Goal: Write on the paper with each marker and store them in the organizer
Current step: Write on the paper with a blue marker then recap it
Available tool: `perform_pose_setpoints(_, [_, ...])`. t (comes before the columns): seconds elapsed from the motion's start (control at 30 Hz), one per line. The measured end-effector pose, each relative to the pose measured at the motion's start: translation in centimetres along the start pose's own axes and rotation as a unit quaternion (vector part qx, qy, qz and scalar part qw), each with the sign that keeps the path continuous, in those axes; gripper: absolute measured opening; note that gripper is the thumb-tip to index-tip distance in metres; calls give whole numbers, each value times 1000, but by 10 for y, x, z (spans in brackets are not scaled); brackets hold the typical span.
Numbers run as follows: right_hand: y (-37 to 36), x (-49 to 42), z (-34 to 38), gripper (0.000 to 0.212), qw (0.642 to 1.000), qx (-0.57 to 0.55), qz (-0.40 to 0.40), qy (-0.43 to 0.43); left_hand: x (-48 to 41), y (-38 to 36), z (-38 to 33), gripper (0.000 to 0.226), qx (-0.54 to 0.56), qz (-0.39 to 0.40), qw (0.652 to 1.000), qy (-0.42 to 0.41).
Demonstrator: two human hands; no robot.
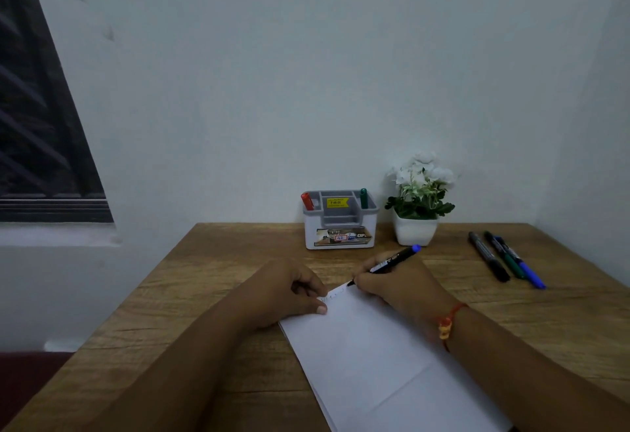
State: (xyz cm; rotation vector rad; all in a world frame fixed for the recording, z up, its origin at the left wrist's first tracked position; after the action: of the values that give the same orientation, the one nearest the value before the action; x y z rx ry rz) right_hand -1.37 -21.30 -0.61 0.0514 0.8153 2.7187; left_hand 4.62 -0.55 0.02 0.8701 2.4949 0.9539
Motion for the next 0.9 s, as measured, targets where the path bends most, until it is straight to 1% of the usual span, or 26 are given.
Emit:
perform_pose_setpoints(0.1, [2, 0, 1, 6, 1000, -1, 4, -7, 0, 0, 0, 28, 2, 0, 1000, 0])
perform_pose_setpoints(0.17, [0, 1, 1, 6, 1000, 22, 10, 1, 0, 0, 0, 28, 2, 0, 1000, -1])
perform_pose_setpoints(0.23, [-2, 1, 0, 7, 999, 44, 1, 5, -1, 0, 0, 28, -3, 1, 1000, 0])
perform_pose_setpoints(0.3, [-3, 1, -1, 6, 999, 37, -12, 1, -1, -1, 0, 28, -8, 1, 1000, -1])
perform_pose_setpoints(0.47, [-2, -1, -1, 10, 998, 68, -5, 13, -1, -1, 0, 28, -3, 0, 1000, -1])
perform_pose_setpoints(0.67, [-3, -3, -2, 7, 995, 94, -15, 28, 1, -1, 0, 28, -5, 1, 1000, -4])
perform_pose_setpoints(0.9, [-3, -7, -6, 8, 996, 87, -23, 21, 0, 0, -1, 28, -3, 0, 1000, 0])
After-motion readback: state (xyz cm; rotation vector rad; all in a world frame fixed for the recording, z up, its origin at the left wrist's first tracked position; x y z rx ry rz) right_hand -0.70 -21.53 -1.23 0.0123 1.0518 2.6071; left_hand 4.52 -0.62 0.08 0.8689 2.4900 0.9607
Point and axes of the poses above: each hand's wrist, its own x-axis away from the middle knuckle, its own y-axis out of the back of the hand, z = x × y, the point moved 1 cm from there along -x, towards the middle knuckle, and after that the axes turned 10 degrees about x, right-handed, at the moved point
